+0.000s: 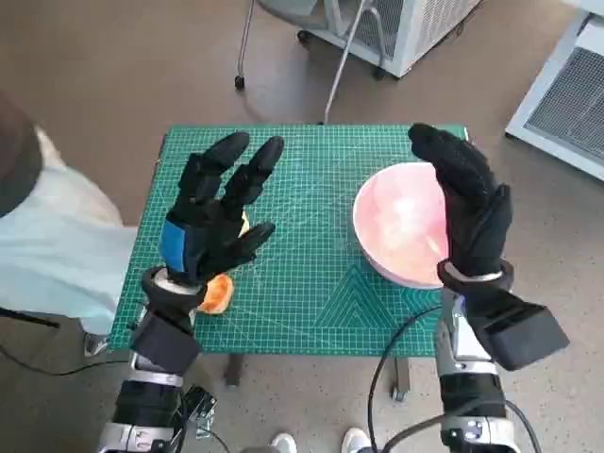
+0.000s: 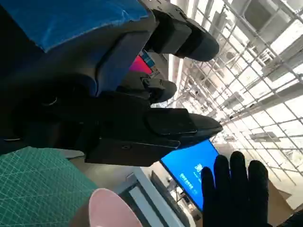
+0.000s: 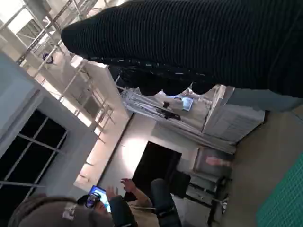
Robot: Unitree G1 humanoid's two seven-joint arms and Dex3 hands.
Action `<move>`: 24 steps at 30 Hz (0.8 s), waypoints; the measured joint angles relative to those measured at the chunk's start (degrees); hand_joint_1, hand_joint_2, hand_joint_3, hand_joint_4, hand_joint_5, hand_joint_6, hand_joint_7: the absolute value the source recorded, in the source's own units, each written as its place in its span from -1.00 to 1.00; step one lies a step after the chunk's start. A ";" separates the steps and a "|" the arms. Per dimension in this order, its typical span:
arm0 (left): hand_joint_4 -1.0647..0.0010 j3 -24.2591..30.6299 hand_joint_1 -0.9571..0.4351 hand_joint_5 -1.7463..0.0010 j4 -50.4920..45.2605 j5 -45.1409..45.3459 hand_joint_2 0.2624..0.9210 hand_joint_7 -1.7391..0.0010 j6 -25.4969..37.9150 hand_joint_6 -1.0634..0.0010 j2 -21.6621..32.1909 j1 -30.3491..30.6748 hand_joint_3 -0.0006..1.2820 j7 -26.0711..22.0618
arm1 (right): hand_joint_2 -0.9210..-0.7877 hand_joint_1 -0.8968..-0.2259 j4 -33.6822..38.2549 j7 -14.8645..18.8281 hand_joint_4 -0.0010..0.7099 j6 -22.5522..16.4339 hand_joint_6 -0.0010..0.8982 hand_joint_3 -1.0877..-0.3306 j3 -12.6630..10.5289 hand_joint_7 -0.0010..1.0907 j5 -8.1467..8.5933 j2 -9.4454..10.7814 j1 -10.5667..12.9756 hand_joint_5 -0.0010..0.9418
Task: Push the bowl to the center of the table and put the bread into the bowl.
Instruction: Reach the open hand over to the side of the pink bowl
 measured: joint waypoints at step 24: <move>0.22 0.01 0.05 0.99 0.07 -0.15 1.00 0.39 -0.02 0.51 -0.07 0.00 -0.63 -0.09 | -1.00 0.03 1.59 0.00 0.07 -1.01 -0.91 -0.15 -0.17 0.50 -0.08 -0.22 0.45 -0.99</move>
